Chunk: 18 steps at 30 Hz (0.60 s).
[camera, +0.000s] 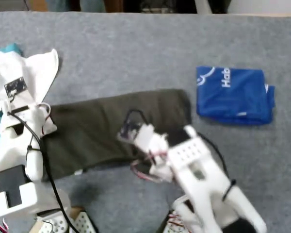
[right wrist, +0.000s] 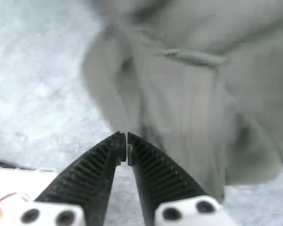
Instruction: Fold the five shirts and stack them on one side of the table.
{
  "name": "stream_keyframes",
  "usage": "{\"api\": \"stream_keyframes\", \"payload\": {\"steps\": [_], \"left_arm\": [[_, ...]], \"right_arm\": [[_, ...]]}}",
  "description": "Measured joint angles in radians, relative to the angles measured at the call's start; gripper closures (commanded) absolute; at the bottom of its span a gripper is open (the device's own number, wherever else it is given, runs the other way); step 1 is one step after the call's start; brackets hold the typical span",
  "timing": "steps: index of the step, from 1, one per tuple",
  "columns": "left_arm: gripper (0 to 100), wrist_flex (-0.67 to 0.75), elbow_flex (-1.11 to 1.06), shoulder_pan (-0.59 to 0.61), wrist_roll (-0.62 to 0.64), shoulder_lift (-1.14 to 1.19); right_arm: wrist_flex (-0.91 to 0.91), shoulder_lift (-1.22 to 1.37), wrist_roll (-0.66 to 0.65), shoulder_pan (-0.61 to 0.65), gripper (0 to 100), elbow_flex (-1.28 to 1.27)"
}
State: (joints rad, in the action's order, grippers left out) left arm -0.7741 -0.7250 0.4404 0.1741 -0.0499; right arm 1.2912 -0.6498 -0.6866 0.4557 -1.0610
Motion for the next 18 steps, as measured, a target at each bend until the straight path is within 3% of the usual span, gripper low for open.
{"api": "stream_keyframes", "payload": {"steps": [7,12,18], "left_arm": [[97,0.0,0.002,0.0,0.0,0.005],[97,0.0,0.002,0.0,0.0,0.005],[97,0.0,0.002,0.0,0.0,0.005]], "right_arm": [[-0.158,-0.069,-0.002,-0.1,98.5,0.078],[-0.377,0.143,0.164,-0.103,98.5,0.133],[-0.519,0.413,0.19,-0.103,98.5,0.137]]}}
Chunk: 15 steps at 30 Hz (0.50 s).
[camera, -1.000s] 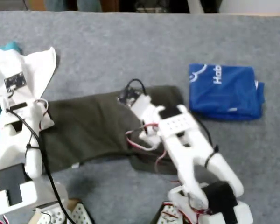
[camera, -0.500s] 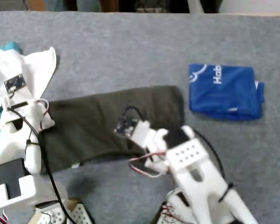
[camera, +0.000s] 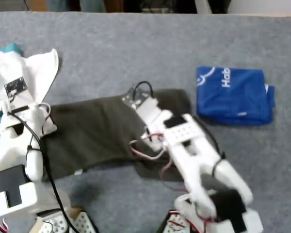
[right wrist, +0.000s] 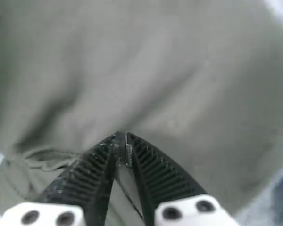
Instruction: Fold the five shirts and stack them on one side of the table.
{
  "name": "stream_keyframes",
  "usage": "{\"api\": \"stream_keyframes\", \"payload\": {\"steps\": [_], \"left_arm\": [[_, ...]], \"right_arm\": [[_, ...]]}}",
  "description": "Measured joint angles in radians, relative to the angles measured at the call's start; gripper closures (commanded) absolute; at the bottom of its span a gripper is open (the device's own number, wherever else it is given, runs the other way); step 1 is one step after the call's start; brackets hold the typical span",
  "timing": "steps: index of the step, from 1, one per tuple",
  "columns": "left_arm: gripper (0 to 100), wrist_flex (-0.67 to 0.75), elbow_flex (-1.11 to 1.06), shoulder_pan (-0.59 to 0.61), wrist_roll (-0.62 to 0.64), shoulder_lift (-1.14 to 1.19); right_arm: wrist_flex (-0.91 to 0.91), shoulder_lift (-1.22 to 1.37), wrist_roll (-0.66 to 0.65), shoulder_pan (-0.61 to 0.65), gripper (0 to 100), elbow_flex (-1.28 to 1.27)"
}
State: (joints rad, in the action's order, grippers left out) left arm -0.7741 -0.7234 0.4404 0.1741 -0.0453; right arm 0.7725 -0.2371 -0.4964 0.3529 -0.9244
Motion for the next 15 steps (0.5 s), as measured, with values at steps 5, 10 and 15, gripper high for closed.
{"api": "stream_keyframes", "payload": {"steps": [5,10,15], "left_arm": [[97,0.0,0.0,0.0,0.0,0.0],[97,0.0,0.0,0.0,0.0,0.0],[97,0.0,0.0,0.0,0.0,0.0]], "right_arm": [[-0.005,0.04,0.002,0.003,98.5,0.0],[0.123,-0.038,-0.037,0.087,98.5,-0.048],[0.241,-0.189,-0.126,0.235,98.5,-0.149]]}}
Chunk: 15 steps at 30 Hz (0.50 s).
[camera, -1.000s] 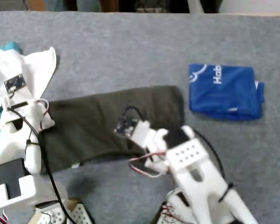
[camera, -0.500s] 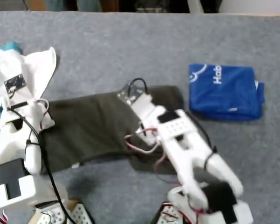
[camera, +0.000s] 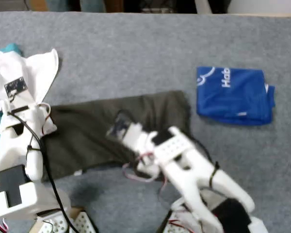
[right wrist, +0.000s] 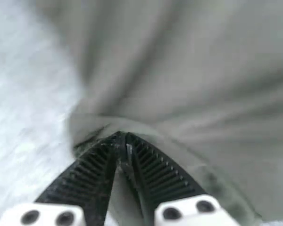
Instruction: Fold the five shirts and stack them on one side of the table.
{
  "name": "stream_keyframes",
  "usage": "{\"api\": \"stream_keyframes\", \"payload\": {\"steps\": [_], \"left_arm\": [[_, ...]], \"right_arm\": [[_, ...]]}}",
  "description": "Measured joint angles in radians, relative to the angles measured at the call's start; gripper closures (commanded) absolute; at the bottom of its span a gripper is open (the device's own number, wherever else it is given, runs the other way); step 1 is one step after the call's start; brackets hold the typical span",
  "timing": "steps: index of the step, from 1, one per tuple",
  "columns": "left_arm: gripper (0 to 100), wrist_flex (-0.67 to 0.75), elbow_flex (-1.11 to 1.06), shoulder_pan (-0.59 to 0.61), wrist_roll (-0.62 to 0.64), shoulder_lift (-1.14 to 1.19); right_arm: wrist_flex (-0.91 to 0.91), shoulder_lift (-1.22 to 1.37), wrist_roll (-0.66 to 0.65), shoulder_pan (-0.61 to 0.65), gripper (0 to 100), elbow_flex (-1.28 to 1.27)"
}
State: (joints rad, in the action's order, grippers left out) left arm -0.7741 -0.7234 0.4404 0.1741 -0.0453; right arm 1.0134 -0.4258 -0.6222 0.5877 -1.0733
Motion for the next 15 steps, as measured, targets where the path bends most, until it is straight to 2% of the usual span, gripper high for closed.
{"api": "stream_keyframes", "payload": {"steps": [10,12,15], "left_arm": [[97,0.0,0.0,0.0,0.0,0.0],[97,0.0,0.0,0.0,0.0,0.0],[97,0.0,0.0,0.0,0.0,0.0]], "right_arm": [[0.25,-0.187,-0.17,0.037,98.5,-0.041],[0.269,-0.206,-0.184,-0.012,98.5,0.017],[0.258,-0.203,-0.187,-0.155,98.5,0.158]]}}
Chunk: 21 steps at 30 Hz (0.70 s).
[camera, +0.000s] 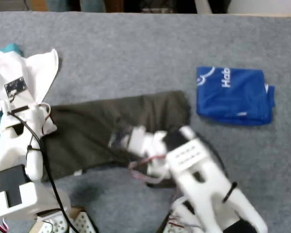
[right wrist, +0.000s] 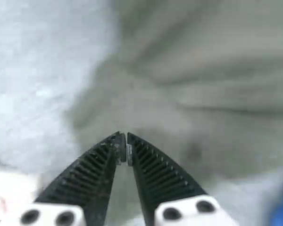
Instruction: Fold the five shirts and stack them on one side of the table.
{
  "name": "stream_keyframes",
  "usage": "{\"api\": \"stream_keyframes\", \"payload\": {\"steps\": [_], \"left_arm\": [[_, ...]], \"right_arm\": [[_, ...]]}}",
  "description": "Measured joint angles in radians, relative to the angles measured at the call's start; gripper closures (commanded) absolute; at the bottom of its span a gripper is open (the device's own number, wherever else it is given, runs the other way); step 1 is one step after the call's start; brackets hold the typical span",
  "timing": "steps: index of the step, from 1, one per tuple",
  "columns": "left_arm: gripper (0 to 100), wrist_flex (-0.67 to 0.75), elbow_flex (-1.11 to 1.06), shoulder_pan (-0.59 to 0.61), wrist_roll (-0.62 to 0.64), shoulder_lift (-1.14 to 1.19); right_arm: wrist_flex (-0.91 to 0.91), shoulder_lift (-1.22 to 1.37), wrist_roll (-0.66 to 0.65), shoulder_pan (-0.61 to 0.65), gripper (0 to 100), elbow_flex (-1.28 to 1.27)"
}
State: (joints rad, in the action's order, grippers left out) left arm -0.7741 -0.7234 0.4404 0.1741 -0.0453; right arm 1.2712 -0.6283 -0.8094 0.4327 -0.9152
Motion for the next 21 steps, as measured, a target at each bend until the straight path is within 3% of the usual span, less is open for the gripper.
{"api": "stream_keyframes", "payload": {"steps": [7,16,21], "left_arm": [[97,0.0,0.0,0.0,0.0,0.0],[97,0.0,0.0,0.0,0.0,0.0],[97,-0.002,0.032,0.0,-0.089,0.003]], "right_arm": [[-0.206,0.319,0.0,-0.281,98.5,0.313],[-0.262,1.037,0.048,-0.377,98.5,0.841],[-0.127,1.28,0.048,-0.427,98.5,1.181]]}}
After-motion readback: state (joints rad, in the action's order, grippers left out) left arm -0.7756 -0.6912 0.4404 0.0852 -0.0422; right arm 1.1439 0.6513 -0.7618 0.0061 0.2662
